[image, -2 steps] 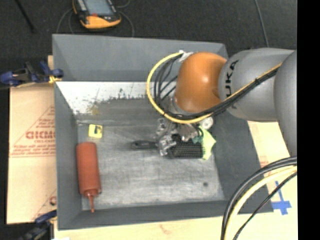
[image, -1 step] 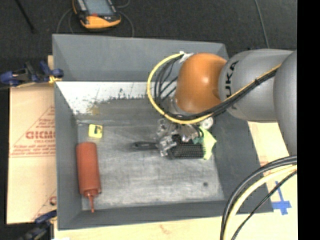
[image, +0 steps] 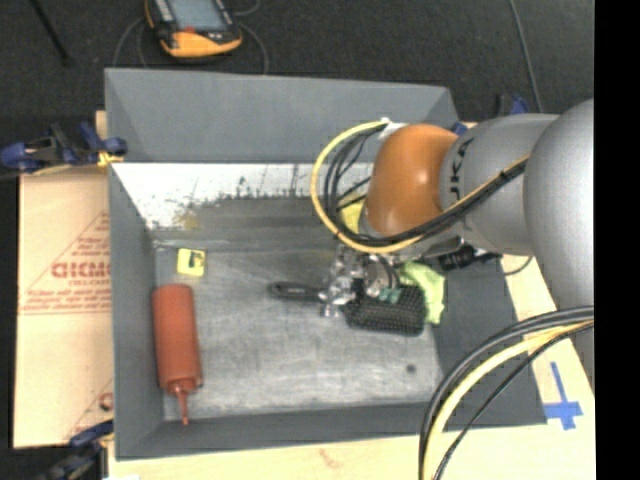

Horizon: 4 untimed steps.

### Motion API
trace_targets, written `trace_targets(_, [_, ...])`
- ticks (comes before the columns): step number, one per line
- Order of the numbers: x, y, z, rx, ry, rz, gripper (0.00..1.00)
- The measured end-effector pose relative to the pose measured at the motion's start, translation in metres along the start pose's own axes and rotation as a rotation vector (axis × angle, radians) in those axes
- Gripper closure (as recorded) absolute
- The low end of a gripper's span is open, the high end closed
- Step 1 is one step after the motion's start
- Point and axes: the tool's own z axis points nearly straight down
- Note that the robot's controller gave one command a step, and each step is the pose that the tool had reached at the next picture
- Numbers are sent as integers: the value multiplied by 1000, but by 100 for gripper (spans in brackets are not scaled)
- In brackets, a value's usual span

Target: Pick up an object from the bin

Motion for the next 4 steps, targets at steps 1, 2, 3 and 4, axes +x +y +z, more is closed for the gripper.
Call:
trace_targets(1, [0, 0, 0, 0, 0, 0, 100])
trace_targets(2, [12, 2, -24, 5, 6, -70, 100])
trace_targets(3, [7, -18, -27, -2, -6, -106, 100])
trace_targets(4, [12, -19, -49, 1, 15, -117, 100])
